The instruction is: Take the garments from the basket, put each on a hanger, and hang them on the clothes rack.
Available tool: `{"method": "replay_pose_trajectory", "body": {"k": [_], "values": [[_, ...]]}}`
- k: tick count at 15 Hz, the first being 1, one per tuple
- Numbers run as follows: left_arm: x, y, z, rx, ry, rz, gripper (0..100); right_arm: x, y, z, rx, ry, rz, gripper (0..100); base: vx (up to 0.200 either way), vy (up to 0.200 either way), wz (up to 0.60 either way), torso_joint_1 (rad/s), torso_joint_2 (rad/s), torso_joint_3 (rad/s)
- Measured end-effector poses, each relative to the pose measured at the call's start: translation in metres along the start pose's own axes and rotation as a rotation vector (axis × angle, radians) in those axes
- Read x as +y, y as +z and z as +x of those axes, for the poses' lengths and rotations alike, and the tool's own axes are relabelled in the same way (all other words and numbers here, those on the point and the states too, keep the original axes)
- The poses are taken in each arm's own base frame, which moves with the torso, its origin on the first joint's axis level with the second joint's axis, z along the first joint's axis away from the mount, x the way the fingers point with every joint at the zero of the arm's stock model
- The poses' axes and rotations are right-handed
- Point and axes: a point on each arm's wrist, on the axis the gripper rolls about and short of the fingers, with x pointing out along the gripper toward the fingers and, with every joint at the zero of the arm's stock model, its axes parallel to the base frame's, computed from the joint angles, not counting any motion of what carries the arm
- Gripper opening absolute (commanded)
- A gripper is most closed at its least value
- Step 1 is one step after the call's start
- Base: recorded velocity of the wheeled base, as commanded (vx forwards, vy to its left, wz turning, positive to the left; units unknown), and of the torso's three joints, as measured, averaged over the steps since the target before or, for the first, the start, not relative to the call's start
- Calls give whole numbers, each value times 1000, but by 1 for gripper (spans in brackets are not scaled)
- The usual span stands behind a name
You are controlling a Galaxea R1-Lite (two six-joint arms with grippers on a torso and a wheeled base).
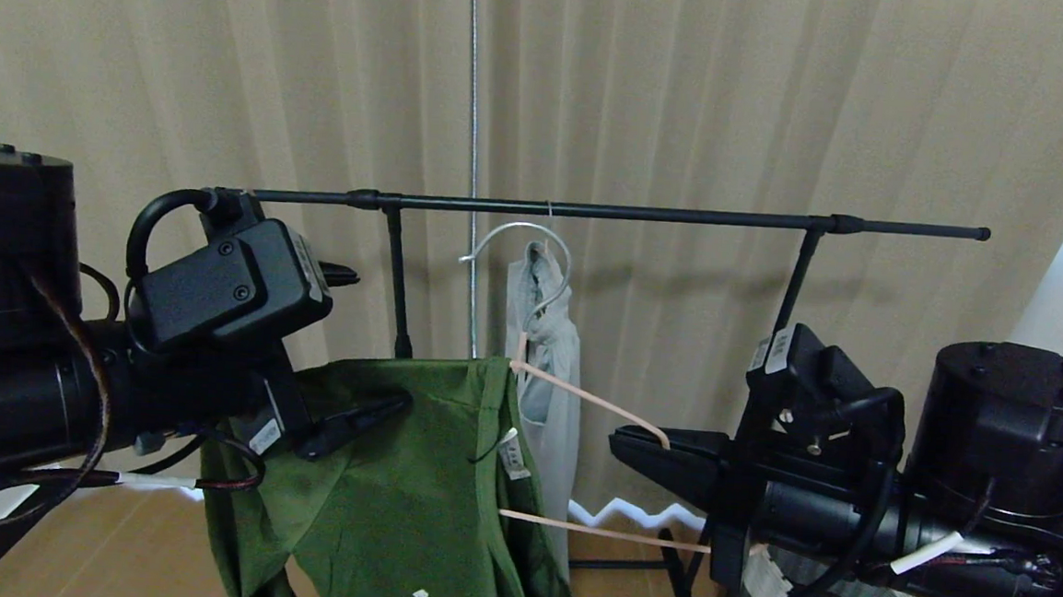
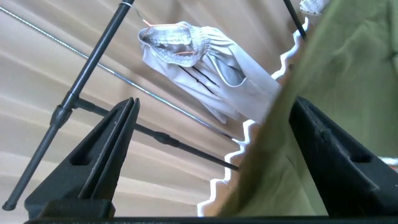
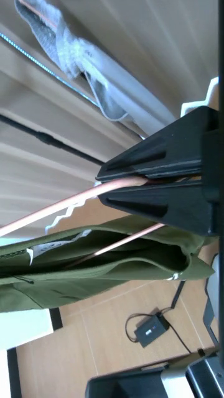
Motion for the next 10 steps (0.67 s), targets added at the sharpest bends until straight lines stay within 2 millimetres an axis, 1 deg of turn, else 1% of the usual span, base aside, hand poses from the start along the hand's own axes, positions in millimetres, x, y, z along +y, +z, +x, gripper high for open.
{"method": "replay_pose_trajectory", "body": {"k": [3,4,10], "values": [[-1,-1,0,4,-4,-1,100,2,0,0,-2,6,-2,0,0,0,0,0,0,0],[-2,-2,0,6,-6,-2,0,2,0,0,-2,7,-2,0,0,0,0,0,0,0],[-5,-5,0,16,-19,-4,0,5,3,-1,-37,19,-13,0,0,0,0,0,0,0]]}}
